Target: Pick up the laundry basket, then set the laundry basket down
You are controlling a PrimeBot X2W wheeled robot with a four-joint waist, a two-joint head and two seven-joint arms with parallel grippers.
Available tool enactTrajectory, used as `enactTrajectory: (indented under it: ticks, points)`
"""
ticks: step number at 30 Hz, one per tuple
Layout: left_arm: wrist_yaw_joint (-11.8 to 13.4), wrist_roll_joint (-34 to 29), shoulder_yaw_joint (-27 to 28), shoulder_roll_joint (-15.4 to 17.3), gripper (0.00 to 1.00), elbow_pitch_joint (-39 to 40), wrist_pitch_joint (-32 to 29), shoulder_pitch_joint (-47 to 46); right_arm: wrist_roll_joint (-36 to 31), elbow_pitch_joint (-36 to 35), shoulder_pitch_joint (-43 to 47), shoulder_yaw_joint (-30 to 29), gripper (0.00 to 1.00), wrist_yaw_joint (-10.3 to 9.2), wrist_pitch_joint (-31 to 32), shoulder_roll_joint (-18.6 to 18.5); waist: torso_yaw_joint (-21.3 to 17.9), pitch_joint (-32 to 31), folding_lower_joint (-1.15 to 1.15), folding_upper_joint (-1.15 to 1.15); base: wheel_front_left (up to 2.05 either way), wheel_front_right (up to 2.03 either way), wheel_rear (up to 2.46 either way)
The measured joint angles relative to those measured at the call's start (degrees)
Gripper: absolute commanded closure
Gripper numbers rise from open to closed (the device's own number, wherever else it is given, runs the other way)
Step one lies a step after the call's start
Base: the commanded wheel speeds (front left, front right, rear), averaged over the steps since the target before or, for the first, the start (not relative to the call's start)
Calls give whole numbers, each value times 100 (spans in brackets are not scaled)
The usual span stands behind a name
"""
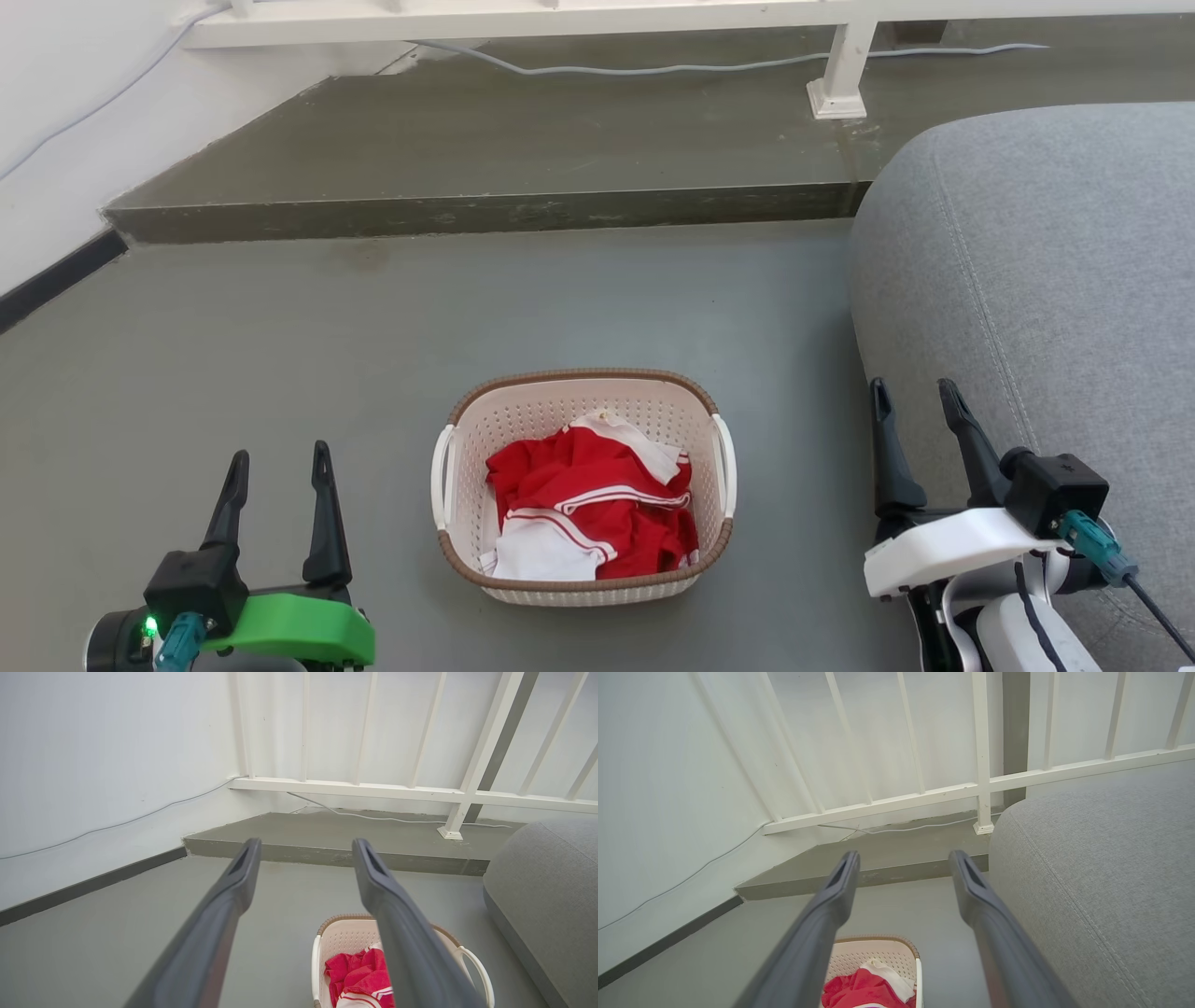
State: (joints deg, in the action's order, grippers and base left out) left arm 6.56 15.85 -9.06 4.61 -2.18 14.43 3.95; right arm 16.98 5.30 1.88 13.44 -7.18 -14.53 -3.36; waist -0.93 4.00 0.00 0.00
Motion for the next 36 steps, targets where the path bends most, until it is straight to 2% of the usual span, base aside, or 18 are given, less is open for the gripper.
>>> enactTrajectory:
  ticks: [8, 9, 15, 21, 29, 36]
  points:
    - [-1, -2, 38, -7, 0, 24, 0, 21, -44, -82, 45, -29, 0, 0, 0, 14, 30, 7, 0, 0, 0, 0, 0]
    - [-2, -2, 53, -8, 100, 32, 0, 21, -45, -96, 58, -31, 100, 0, 0, 15, 35, 9, 0, 0, 0, 0, 0]
    - [-1, 9, -46, -84, 100, -363, -29, 24, -34, 277, 249, 7, 100, 4, 13, 22, 36, 9, 0, 0, 0, 0, 0]
    - [-49, 218, -74, -113, 100, -371, -29, 104, 188, 222, 345, 32, 100, 60, 13, 24, 39, 1, 0, 0, 0, 0, 0]
    - [-110, 917, -66, -131, 100, -303, -87, 128, 882, 132, 372, -33, 100, 157, 53, 34, 45, -33, 0, 0, 0, 0, 0]
    - [-203, 1544, 9, -135, 100, -308, -237, 127, 1488, 123, 370, -190, 100, 164, 164, 46, 49, -57, 0, 0, 0, 0, 0]
